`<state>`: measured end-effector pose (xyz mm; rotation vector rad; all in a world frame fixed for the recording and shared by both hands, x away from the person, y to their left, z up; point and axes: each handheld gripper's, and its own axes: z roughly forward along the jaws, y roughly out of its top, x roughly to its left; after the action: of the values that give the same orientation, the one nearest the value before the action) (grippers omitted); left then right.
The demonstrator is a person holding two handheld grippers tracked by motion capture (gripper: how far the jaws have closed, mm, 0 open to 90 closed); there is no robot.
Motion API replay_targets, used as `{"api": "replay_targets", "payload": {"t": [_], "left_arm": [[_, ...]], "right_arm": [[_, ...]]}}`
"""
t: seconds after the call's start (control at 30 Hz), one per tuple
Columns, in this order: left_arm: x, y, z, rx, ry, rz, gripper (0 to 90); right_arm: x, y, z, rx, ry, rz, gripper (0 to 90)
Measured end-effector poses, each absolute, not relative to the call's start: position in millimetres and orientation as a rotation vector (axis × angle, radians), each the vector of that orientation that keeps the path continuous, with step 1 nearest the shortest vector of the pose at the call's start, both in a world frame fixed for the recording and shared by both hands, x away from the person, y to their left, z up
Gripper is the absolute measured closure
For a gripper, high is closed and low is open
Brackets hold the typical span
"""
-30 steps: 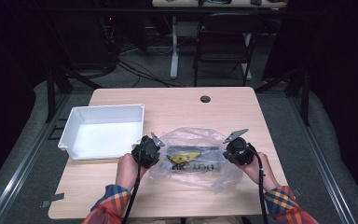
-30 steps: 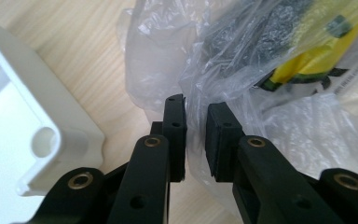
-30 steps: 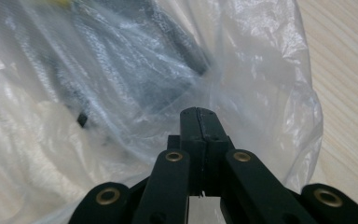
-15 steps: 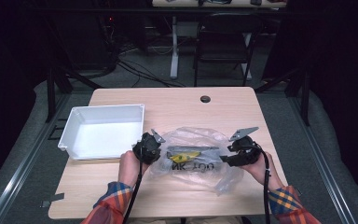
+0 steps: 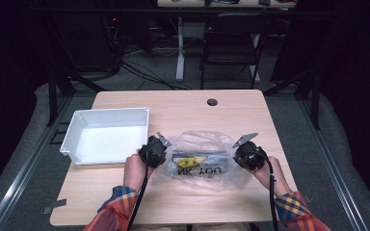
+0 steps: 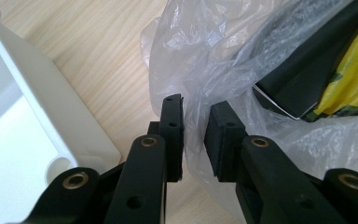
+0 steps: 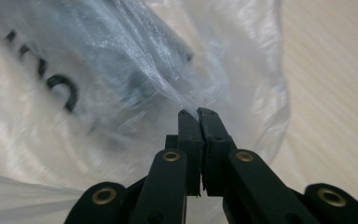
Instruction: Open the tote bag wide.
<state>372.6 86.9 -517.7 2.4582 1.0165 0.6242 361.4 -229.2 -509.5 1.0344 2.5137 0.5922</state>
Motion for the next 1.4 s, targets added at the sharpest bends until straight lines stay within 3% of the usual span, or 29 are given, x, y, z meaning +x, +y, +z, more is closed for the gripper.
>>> {"api": "replay_targets", "payload": {"t": [0.4,0.83,0.93,1.07,1.2,1.4], "left_arm": [[383,77,-532,2.506,1.031,0.688,78.5],[380,68,-551,2.66,0.985,0.684,84.7],[378,68,-551,2.674,0.981,0.66,85.6],[376,73,-550,2.657,0.988,0.569,85.0],[374,79,-548,2.617,1.006,0.459,83.8],[373,85,-547,2.599,1.022,0.367,81.6]], "right_arm": [[396,-224,-538,1.093,2.394,0.523,88.7],[399,-226,-551,1.053,2.424,0.406,85.6],[399,-229,-550,1.064,2.433,0.412,79.7],[399,-243,-540,1.169,2.488,0.487,61.8],[390,-255,-519,1.191,2.471,0.623,50.4],[366,-248,-492,1.092,2.452,0.709,45.5]]}}
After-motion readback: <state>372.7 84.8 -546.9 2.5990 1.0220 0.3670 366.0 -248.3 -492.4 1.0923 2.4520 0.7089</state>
